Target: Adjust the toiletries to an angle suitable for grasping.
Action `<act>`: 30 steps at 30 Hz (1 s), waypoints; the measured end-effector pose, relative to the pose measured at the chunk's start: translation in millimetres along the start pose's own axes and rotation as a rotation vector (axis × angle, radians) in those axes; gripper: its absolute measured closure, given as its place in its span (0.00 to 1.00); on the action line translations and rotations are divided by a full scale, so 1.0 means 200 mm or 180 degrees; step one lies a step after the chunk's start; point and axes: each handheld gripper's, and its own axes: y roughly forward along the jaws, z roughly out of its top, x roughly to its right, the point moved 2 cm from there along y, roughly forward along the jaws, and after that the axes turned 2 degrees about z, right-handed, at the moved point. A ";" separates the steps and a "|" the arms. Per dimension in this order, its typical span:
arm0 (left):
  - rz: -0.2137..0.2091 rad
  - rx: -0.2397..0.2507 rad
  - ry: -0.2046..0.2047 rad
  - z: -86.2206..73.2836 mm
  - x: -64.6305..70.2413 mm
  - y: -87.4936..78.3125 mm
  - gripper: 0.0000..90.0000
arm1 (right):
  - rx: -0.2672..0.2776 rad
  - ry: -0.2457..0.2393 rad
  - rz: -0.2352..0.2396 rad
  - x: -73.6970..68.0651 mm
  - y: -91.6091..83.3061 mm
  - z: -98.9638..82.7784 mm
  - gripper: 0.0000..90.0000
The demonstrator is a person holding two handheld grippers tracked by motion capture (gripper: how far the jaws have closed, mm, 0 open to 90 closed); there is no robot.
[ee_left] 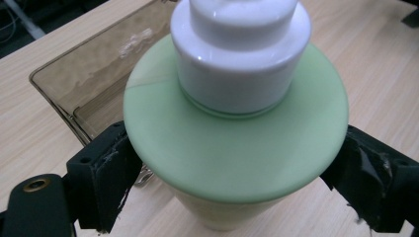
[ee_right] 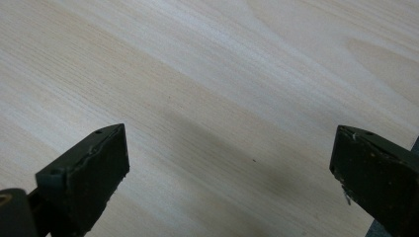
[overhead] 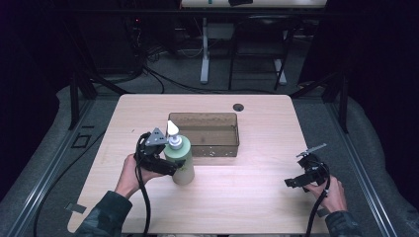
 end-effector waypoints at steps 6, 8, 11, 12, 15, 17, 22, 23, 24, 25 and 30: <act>0.0140 0.0152 -0.0286 0.01 0.04 -0.03 0.03 | 0.0002 -0.0018 -0.0018 0.00 0.00 0.00 0.02; 0.0204 0.0155 -0.0266 0.02 0.06 -0.03 0.02 | 0.0006 -0.0019 -0.0017 0.00 0.00 0.00 0.02; 0.0301 0.0125 -0.0265 0.03 0.08 -0.02 0.05 | 0.0009 -0.0010 -0.0001 0.00 0.00 0.00 0.01; 0.0386 0.0092 -0.0286 0.04 0.08 -0.01 0.10 | 0.0010 -0.0026 -0.0003 0.00 0.00 0.00 0.01; 0.0377 0.0110 -0.0310 0.04 0.07 0.00 0.12 | 0.0009 -0.0015 -0.0010 -0.01 0.00 0.00 0.02; 0.0364 0.0114 -0.0292 0.04 0.07 -0.01 0.12 | 0.0010 -0.0003 -0.0010 0.00 -0.01 0.00 0.02; 0.0224 0.0095 -0.0209 0.04 0.04 -0.01 0.13 | 0.0006 -0.0010 -0.0003 -0.01 0.00 0.00 0.02; 0.0141 0.0082 -0.0135 0.05 0.03 -0.01 0.13 | 0.0009 -0.0025 -0.0004 -0.01 0.00 0.00 0.02; 0.0080 0.0070 -0.0067 0.05 0.02 -0.01 0.13 | 0.0010 -0.0025 -0.0002 -0.01 0.00 0.00 0.02; 0.0027 0.0074 -0.0050 0.05 0.00 0.00 0.13 | 0.0008 -0.0023 0.0002 -0.01 0.00 0.00 0.02; -0.0174 -0.0030 0.0107 0.07 -0.05 0.00 0.13 | -0.0001 -0.0032 -0.0003 -0.01 0.00 0.00 0.02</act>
